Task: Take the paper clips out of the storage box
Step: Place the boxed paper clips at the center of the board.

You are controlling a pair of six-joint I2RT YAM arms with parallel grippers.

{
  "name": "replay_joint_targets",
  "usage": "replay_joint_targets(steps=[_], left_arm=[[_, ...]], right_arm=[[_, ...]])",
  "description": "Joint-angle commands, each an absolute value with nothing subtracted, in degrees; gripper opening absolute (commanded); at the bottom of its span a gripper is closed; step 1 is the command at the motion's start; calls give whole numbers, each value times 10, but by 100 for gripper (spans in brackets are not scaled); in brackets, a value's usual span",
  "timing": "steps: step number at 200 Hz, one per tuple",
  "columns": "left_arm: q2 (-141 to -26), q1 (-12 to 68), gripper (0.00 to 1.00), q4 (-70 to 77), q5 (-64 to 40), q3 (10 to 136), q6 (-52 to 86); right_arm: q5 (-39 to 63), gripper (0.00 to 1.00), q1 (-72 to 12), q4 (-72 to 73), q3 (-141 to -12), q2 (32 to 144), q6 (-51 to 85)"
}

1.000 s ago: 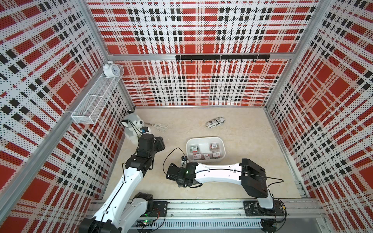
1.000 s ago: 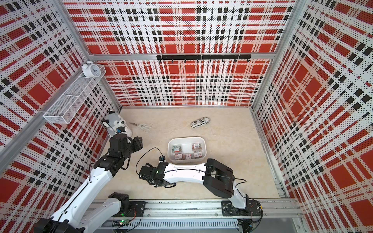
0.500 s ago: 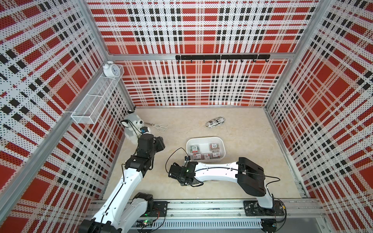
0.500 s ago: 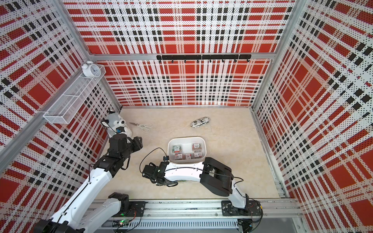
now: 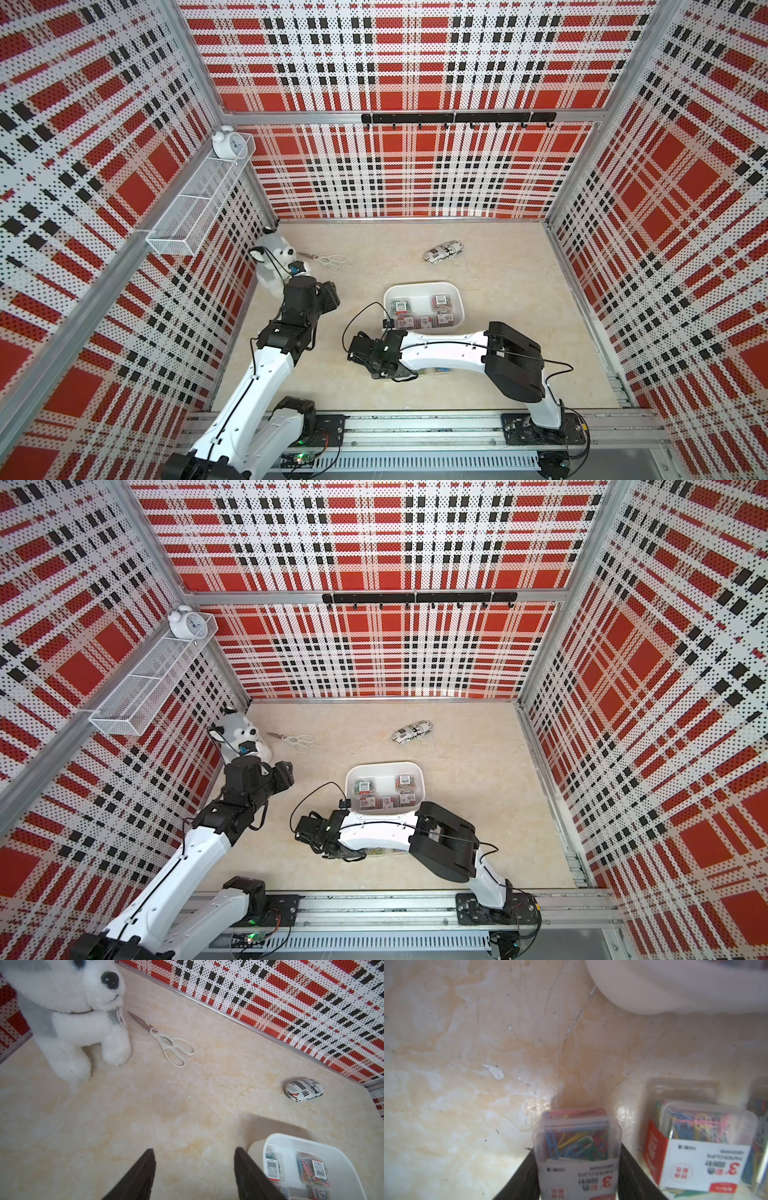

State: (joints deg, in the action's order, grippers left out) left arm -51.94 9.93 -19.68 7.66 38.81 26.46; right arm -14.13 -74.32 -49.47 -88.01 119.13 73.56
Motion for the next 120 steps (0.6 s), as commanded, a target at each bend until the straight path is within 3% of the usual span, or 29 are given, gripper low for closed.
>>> replay_joint_targets(steps=[1,120], left_arm=[[-510,94,63,-184,69,382,255],[-505,94,64,-183,69,381,255]], right_arm=[[-141,41,-741,-496,-887,1201,754],[-164,44,-737,-523,-908,1216,747]])
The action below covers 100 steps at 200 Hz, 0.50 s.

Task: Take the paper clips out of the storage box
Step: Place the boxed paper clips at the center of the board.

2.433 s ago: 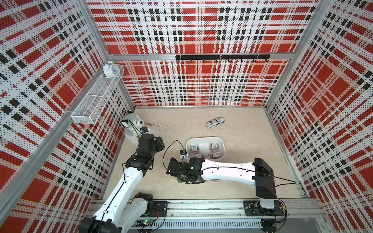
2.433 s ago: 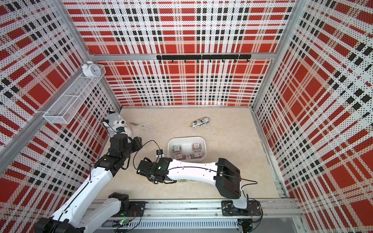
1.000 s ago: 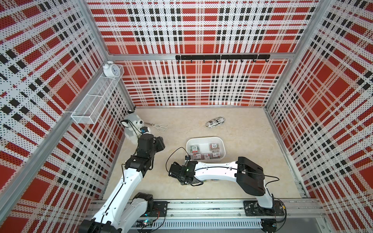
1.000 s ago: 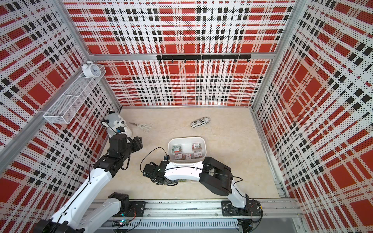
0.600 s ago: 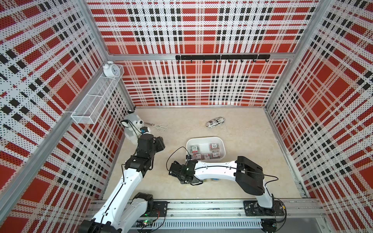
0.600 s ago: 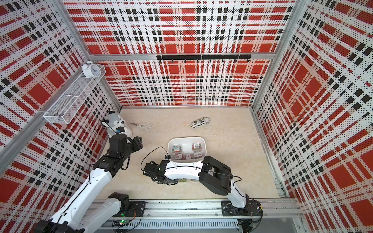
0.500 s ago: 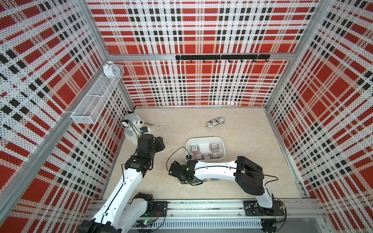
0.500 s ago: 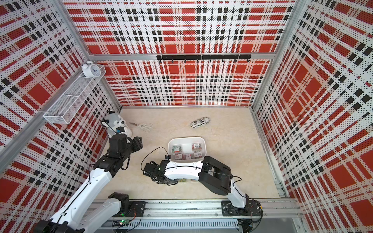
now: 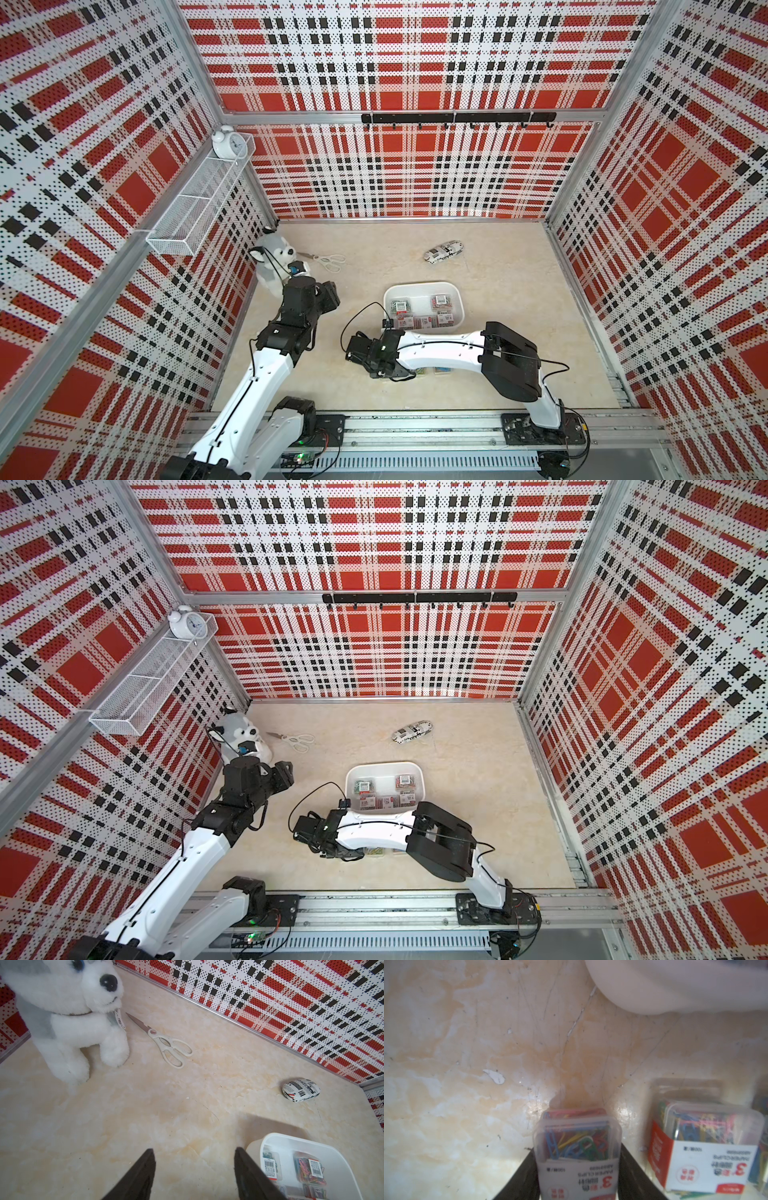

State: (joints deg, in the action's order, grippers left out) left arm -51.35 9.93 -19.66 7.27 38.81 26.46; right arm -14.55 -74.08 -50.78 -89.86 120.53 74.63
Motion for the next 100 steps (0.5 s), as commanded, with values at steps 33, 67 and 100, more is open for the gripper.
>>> replay_joint_targets(steps=[33,67,100], left_arm=[[-506,94,63,-182,67,382,255],[-505,94,64,-183,66,381,255],[-504,94,63,-183,67,381,255]], right_arm=[[-168,46,-736,-530,-908,1216,745],[-168,46,-734,-525,-904,1215,746],[-164,49,-734,-526,-910,1220,744]])
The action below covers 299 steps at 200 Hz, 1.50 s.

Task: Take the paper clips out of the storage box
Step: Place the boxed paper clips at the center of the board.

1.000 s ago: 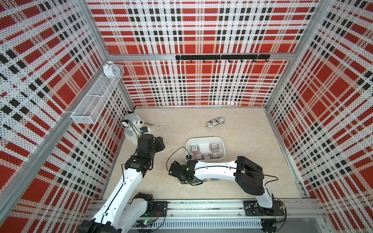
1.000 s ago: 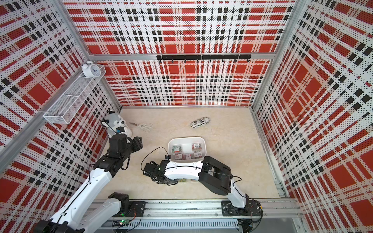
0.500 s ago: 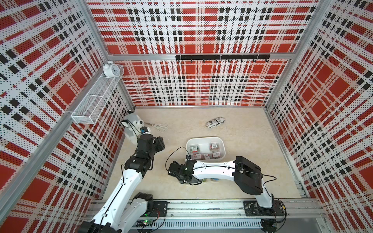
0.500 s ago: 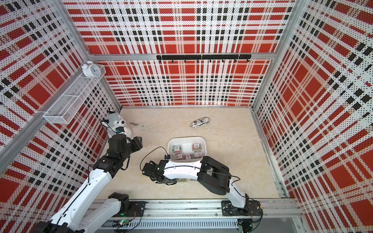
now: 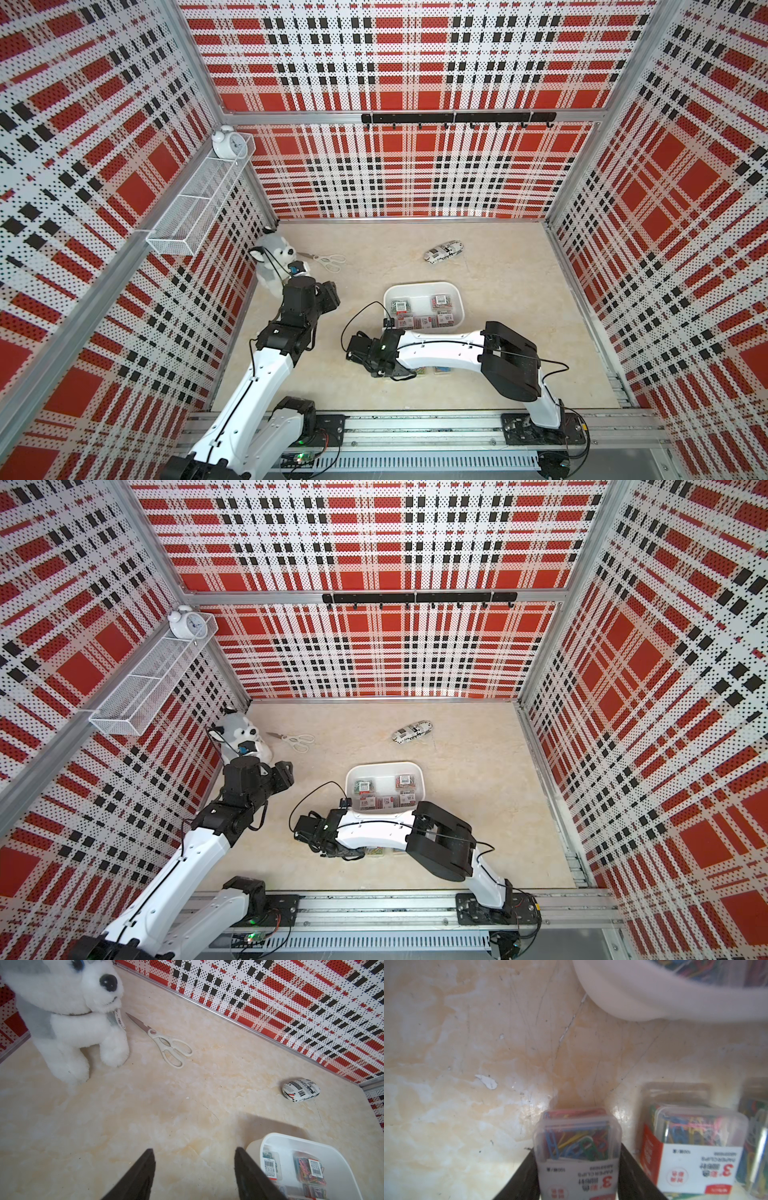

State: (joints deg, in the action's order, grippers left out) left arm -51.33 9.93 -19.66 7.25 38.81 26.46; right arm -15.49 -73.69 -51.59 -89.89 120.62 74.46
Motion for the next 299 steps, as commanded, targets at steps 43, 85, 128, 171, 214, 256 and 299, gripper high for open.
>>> replay_joint_targets(steps=[43,85,128,171,214,256,299], left_arm=[[-503,94,63,-182,67,381,255],[-504,94,64,-183,68,381,255],[-502,94,63,-183,69,381,255],[-504,94,63,-183,69,381,255],[-503,94,64,-183,70,381,255],[-504,93,63,-182,72,381,256],[-504,93,63,-182,75,381,256]], right_arm=[[-165,53,-733,-526,-909,1218,743],[-165,56,-732,-526,-911,1217,739],[-165,59,-733,-526,-914,1216,737],[-168,61,-732,-525,-915,1212,732],[-177,62,-732,-524,-918,1200,730],[-186,63,-732,-531,-922,1182,727],[-217,64,-737,-558,-941,1142,721]])
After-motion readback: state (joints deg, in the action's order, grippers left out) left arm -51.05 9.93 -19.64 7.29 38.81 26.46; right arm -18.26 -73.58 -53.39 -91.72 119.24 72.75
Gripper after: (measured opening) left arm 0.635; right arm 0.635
